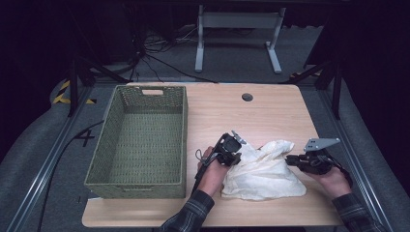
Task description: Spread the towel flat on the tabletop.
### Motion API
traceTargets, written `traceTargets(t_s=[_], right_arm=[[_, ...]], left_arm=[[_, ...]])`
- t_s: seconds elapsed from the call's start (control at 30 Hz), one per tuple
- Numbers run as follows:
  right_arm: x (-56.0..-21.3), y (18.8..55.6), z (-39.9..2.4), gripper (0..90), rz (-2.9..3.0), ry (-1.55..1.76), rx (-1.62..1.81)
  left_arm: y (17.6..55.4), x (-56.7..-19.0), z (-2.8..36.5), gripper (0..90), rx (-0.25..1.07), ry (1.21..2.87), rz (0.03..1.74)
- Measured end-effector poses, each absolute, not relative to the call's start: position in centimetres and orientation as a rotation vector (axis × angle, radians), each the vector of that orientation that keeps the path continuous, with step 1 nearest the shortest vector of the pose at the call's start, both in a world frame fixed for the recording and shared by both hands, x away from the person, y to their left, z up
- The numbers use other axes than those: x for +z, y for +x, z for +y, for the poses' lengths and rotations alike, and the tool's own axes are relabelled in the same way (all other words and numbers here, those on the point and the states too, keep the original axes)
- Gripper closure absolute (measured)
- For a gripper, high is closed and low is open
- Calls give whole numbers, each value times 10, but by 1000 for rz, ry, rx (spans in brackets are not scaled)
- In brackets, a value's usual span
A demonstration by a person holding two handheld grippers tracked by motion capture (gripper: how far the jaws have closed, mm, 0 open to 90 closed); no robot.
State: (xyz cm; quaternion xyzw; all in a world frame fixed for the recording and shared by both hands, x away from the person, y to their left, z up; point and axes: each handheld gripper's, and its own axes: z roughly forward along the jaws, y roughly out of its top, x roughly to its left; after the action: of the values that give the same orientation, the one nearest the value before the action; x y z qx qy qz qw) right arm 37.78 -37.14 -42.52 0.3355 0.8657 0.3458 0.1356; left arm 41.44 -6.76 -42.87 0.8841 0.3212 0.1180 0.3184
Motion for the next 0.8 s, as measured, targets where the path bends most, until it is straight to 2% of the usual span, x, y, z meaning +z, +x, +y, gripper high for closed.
traceTargets(t_s=[0.3,0.5,0.73,0.8], right_arm=[[-423,429,-381,747,2420,1061,955],[-434,446,-389,731,2395,1121,908],[-446,449,-404,724,2391,1197,909],[-448,450,-407,737,2393,1203,937]], left_arm=[[449,-443,-90,648,347,2346,866],[459,-451,-93,642,343,2346,877],[460,-452,-93,847,275,2320,870],[460,-452,-93,871,279,2320,881]])
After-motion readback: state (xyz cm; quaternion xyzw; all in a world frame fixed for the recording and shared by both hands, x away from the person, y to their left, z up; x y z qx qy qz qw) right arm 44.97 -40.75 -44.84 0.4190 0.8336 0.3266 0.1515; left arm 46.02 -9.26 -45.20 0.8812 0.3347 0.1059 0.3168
